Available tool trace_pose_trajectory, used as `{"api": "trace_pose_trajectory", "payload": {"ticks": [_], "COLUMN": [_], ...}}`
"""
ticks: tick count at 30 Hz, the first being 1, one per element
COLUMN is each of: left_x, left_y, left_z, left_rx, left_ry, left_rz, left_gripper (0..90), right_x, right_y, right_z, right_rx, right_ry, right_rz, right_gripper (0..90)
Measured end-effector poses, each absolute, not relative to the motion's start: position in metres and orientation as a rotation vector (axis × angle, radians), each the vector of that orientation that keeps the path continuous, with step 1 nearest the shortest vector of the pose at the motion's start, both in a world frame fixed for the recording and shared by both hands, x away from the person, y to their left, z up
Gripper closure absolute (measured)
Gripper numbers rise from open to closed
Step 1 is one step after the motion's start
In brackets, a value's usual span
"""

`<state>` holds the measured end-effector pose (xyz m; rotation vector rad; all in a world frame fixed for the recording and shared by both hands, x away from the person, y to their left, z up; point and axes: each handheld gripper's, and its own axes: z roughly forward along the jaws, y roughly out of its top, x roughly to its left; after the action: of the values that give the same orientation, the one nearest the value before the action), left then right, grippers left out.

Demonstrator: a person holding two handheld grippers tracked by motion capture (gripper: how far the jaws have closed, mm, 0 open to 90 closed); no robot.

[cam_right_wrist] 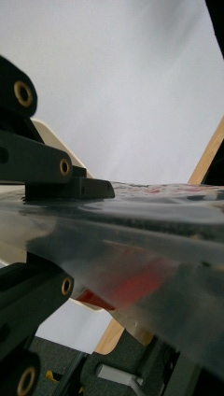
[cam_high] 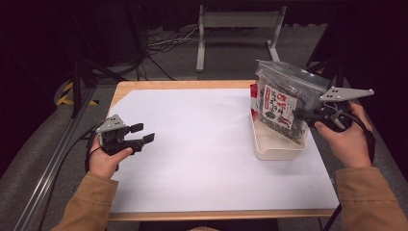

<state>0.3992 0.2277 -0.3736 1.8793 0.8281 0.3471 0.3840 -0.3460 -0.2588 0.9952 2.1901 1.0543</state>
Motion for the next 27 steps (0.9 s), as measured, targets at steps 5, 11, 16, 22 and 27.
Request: {"api": "trace_pose_trajectory", "payload": {"ticks": [5,11,16,22,27], "left_x": [0.399,0.399,0.398,0.399,0.399], "left_y": [0.228,0.228,0.228,0.228,0.227], "left_z": [-0.374,-0.374,-0.374,-0.374,-0.374], "left_rx": [1.871,1.874,1.871,1.878,1.879], "left_ry": [0.841,0.84,0.841,0.832,0.833], "left_rz": [0.338,0.338,0.336,0.34,0.336], "left_gripper": [35.7,35.6,35.6,35.5,35.4], "right_x": [0.386,0.388,0.388,0.387,0.387], "right_y": [-0.345,-0.343,-0.341,-0.343,-0.343], "right_z": [-0.265,-0.274,-0.28,-0.288,-0.297], "right_rx": [0.994,0.995,0.989,1.002,0.996], "right_ry": [2.204,2.217,2.225,2.213,2.229], "right_rz": [1.027,1.01,1.015,1.052,1.058], "right_gripper": [75.1,75.2,75.3,75.3,75.3]}}
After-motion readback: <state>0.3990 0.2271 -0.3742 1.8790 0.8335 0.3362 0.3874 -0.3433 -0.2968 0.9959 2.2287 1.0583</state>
